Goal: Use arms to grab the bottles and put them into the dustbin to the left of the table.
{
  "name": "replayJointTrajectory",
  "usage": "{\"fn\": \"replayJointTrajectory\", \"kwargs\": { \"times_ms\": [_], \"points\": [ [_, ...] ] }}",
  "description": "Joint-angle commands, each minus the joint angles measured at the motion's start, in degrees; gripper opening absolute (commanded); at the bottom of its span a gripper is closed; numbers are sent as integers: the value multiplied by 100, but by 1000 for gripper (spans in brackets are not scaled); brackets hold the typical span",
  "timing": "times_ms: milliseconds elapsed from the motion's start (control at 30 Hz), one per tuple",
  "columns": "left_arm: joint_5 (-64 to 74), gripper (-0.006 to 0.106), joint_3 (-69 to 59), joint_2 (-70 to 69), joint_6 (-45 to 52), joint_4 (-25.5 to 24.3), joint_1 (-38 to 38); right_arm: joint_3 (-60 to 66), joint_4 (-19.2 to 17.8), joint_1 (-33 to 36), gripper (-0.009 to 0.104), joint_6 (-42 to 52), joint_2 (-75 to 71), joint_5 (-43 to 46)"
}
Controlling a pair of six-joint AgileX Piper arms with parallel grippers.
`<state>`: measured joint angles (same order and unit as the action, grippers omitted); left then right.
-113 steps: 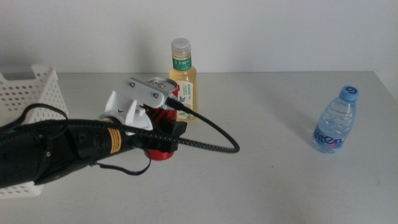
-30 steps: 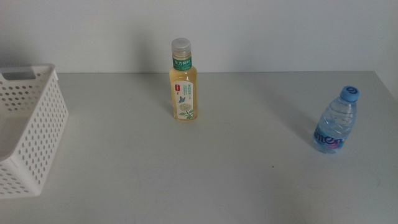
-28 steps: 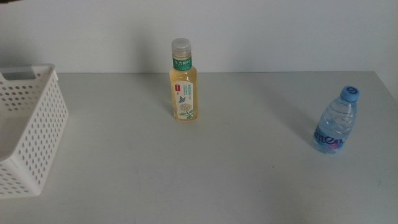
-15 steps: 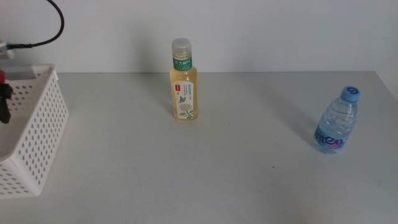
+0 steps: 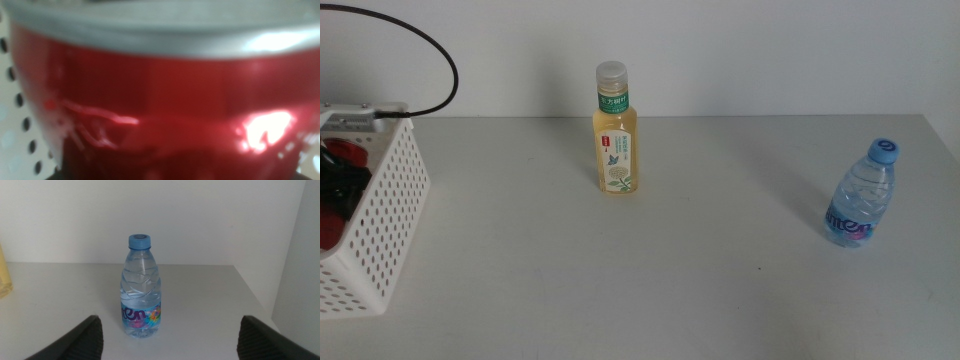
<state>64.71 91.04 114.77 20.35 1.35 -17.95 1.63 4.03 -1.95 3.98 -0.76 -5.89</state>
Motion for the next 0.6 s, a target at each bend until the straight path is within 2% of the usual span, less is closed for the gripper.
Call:
{"fn": "replayJointTrajectory", "kwargs": {
  "times_ms": [0, 367, 467, 567],
  "points": [
    [-68, 34, 224, -273, -1, -100, 89, -57, -66, -31, 94, 49, -124, 474],
    [-29, 85, 231, -200, -137, -167, 89, -57, -66, -31, 94, 49, -124, 474],
    [287, 92, 450, -222, -250, -218, 89, -57, -66, -31, 94, 49, -124, 474],
    [746, 93, 805, -313, -474, -218, 89, -57, -66, -31, 94, 49, -124, 474]
  ]
}}
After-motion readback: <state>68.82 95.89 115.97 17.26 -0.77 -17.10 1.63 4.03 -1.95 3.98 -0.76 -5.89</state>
